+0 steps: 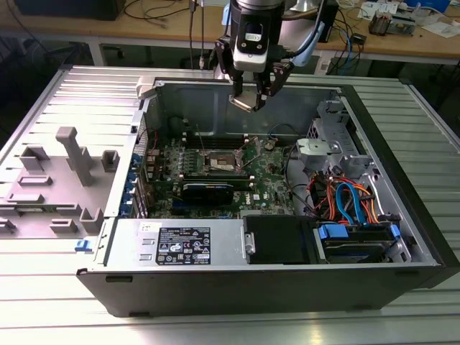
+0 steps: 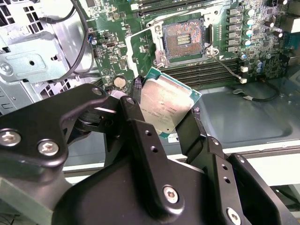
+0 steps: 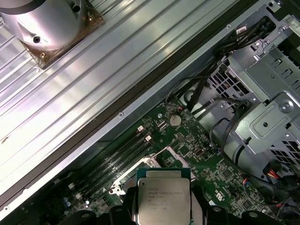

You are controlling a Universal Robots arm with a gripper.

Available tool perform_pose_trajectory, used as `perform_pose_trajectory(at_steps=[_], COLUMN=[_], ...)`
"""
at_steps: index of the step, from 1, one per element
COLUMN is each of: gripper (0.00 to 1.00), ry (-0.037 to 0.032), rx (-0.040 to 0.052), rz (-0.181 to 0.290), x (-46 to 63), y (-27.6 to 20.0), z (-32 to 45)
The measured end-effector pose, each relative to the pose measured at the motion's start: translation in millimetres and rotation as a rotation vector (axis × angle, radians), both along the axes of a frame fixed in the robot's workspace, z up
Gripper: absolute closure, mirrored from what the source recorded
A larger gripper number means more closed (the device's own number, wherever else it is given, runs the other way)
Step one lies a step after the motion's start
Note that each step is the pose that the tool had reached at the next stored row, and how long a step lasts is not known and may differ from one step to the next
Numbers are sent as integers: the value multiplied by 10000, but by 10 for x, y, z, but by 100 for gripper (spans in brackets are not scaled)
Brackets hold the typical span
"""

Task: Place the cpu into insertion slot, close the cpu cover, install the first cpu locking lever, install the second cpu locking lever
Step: 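Place the cpu into insertion slot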

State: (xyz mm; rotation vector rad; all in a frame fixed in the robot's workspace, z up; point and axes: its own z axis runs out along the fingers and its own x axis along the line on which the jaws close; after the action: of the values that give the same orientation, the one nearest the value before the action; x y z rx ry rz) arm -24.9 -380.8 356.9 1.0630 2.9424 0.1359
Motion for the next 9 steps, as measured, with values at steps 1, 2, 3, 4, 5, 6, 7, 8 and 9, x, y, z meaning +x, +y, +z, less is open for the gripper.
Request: perform_pose_trajectory(at_steps=[1,2,3,4,5,6,7,8,9], gripper=[45,45,45,45,45,45,45,45,45], ry=[0,0,0,1,0,0,1,0,0], rx=[0,1,0,1,0,1,0,0,0], rz=[0,-2,-5,-9,-14,-24,-50,-86,-133], x=[0,0,0,0,0,0,0,0,0], y=[0,0,0,0,0,0,0,0,-1], z=[0,0,0,0,0,0,-1,-1,-2])
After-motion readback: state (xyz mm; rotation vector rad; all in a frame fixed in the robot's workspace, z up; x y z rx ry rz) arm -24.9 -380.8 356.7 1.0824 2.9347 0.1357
